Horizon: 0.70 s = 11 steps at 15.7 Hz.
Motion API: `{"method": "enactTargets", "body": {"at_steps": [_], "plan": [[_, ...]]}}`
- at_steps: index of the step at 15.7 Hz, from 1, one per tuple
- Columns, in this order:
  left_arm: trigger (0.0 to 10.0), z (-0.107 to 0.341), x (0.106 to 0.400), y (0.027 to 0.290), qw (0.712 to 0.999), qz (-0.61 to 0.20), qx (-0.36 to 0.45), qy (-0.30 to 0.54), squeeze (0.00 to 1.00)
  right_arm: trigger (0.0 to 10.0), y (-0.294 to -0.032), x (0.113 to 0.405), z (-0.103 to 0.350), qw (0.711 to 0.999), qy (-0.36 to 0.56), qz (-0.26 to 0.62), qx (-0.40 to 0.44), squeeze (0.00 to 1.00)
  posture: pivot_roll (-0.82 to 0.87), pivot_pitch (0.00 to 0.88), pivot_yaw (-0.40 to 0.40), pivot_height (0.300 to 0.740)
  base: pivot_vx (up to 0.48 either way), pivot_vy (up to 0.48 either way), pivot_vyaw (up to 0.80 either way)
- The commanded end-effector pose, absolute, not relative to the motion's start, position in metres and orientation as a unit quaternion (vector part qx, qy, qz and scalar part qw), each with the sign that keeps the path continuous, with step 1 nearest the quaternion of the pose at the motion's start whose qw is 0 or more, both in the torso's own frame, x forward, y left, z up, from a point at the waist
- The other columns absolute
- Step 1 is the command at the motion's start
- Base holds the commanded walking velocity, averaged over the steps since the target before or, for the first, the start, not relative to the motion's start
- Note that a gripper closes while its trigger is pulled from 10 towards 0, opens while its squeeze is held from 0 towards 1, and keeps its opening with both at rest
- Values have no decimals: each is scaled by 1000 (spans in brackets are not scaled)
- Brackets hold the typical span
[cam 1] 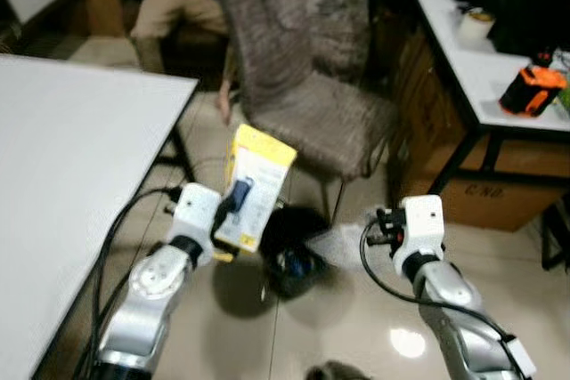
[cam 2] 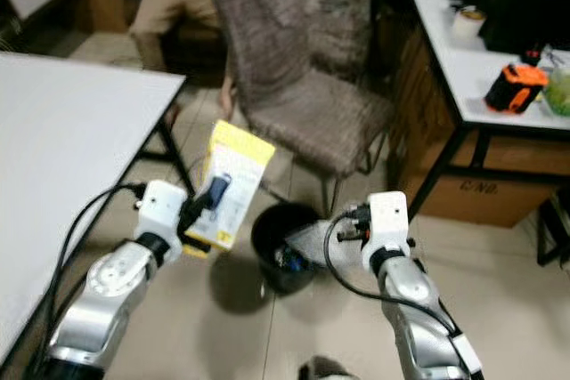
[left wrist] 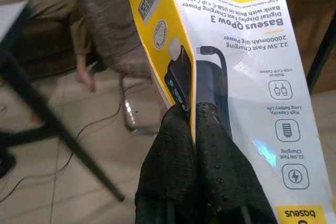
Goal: Picking trash to rubbish bin
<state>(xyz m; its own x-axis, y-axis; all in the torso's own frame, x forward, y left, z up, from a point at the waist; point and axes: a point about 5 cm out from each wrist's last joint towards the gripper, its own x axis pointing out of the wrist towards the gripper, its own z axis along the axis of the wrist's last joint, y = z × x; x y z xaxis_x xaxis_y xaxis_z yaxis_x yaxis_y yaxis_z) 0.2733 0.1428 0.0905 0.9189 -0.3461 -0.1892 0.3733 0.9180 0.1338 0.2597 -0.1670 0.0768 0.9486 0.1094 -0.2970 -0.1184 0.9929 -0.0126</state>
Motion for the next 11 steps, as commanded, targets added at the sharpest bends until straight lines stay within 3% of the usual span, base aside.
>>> {"method": "enactTargets", "body": {"at_steps": [1,6,11], "plan": [[10000,92,273,146,975,-188,94,78,0,10000,-167,261,80,988,141,56,-16,0,-114,116,-17,740,439,0,0],[10000,92,272,146,974,-190,97,79,0,10000,-162,261,78,987,146,68,-16,0,-110,125,-13,740,436,0,0],[10000,88,264,142,965,-220,113,89,0,10000,-154,264,63,981,169,91,-28,0,-107,157,-8,740,0,0,0]]}}
